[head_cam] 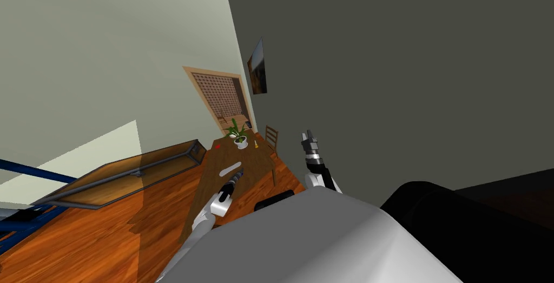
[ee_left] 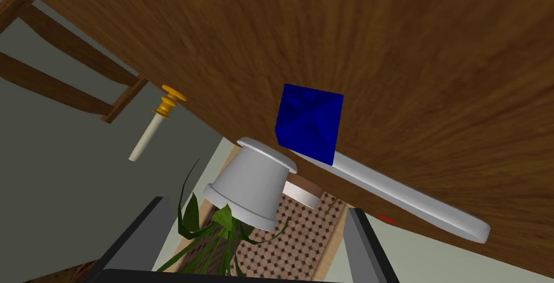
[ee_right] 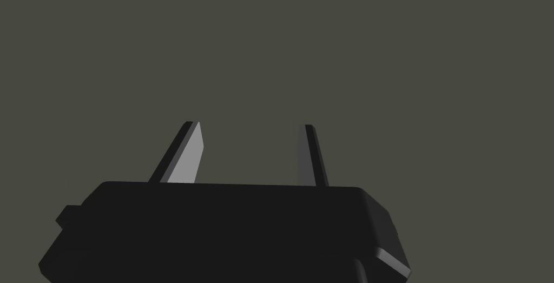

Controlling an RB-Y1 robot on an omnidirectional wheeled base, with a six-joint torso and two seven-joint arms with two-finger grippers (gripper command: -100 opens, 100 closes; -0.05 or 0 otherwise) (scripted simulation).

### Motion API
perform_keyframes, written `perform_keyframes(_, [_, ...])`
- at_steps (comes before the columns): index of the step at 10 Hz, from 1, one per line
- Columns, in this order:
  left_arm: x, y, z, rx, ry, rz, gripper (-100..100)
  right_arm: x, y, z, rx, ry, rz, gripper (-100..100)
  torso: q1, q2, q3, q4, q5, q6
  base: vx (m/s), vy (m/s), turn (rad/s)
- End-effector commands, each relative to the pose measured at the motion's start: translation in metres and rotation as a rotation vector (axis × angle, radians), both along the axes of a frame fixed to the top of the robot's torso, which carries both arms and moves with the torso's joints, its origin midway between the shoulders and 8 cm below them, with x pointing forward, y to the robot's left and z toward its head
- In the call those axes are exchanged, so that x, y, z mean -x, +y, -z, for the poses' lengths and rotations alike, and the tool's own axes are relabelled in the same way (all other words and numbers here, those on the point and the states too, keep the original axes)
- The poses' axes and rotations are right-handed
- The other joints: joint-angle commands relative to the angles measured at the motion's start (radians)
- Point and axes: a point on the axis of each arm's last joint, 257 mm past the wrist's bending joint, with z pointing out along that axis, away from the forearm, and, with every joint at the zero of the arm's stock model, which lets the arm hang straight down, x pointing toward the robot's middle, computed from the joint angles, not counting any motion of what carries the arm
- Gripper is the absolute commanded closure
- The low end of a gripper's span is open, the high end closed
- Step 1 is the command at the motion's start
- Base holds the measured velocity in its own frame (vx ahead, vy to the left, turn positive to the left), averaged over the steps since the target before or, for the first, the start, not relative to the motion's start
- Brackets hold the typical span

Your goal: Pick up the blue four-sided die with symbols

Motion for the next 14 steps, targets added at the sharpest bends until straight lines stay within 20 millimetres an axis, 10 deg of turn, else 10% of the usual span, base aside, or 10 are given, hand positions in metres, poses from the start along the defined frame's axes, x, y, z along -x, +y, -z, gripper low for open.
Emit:
perform_keyframes(1, [0.003,0.007,0.007,-0.020,0.027,-0.003,-100,0.000,0.000,0.000,0.000,0.000,0.000,0,0.000,0.000,0.000,0.000,0.000,0.000,0.027,-0.008,-0.030])
perform_keyframes(7, [0.032,0.017,0.040,-0.077,0.127,-0.006,-100,0.000,0.000,0.000,0.000,0.000,0.000,0,0.000,0.002,0.001,0.000,0.000,0.000,0.021,-0.008,-0.053])
perform_keyframes(8, [0.033,0.018,0.042,-0.079,0.132,-0.007,0,0.000,0.000,0.000,0.000,0.000,0.000,0,0.001,0.002,0.001,0.000,0.000,0.000,0.000,0.000,0.000])
perform_keyframes(9, [0.043,0.015,0.047,-0.079,0.131,0.007,-100,0.000,0.000,0.000,0.000,0.000,0.000,0,0.001,0.002,0.001,0.001,0.000,0.000,0.083,-0.013,0.097])
perform_keyframes(13, [0.055,0.012,0.054,-0.080,0.132,0.022,-100,0.000,0.000,0.000,0.000,0.000,0.000,0,0.000,-0.007,-0.004,-0.001,0.000,0.000,0.117,-0.015,0.064])
perform_keyframes(14, [0.055,0.012,0.053,-0.080,0.130,0.024,100,0.000,0.000,0.000,0.000,0.000,0.000,0,0.000,-0.003,-0.002,-0.001,0.000,0.000,0.012,-0.002,-0.004])
